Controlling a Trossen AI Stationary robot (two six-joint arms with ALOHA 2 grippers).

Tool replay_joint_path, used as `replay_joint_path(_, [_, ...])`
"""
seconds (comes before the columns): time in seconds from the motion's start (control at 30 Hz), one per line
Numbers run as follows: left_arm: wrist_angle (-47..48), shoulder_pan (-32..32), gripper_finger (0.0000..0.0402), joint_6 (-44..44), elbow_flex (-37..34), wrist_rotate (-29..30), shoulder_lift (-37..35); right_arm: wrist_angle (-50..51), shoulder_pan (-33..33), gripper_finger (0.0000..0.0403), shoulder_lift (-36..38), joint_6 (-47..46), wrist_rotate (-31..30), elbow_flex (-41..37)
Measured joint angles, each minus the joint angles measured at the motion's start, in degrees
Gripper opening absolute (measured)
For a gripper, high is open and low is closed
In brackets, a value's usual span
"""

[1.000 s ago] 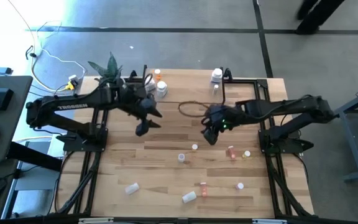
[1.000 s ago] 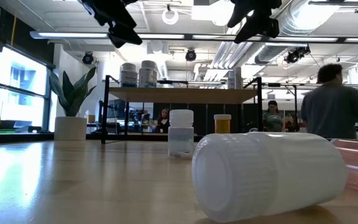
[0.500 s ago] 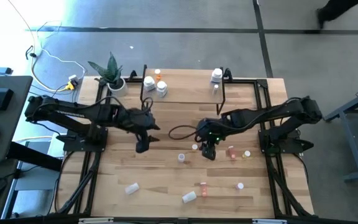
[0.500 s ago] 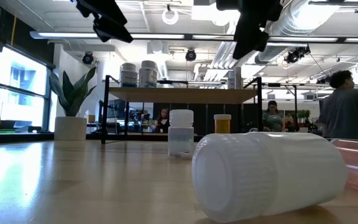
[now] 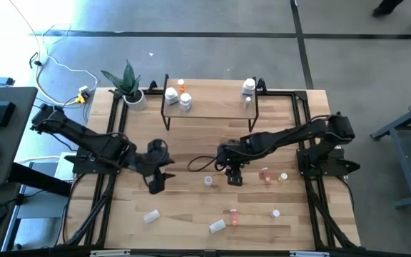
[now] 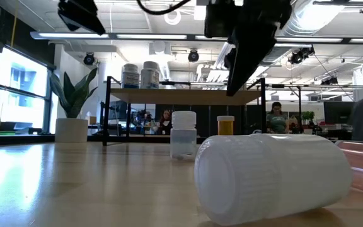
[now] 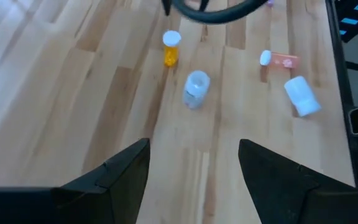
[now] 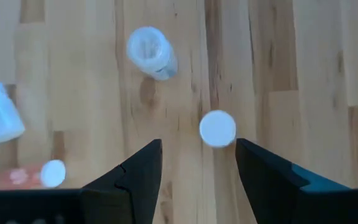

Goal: Pick and place medicine bottles onto shelf by color
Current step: Put the middle orange pill bottle on the shelf

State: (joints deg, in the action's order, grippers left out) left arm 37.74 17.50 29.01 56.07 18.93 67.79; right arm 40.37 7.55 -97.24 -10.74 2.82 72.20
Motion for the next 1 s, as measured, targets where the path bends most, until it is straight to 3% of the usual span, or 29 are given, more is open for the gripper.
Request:
replay_joint_path(0.3, [0.3, 6.4, 0.0236, 6.5, 0.0, 5.6, 0.0, -3.5, 0.0, 0.0195, -3.7, 2.3, -1.1, 0.0])
replay_joint_path(0.67, [0.7, 7.5, 0.0236, 8.5, 0.0, 7.4, 0.0, -4.0, 0.0, 0.0192, -7.3, 2.3, -3.9, 0.0])
replay_joint_path(1.0, [2.1, 7.4, 0.0236, 8.3, 0.0, 7.6, 0.0, -3.2, -0.1, 0.0115, -7.7, 2.2, -4.8, 0.0])
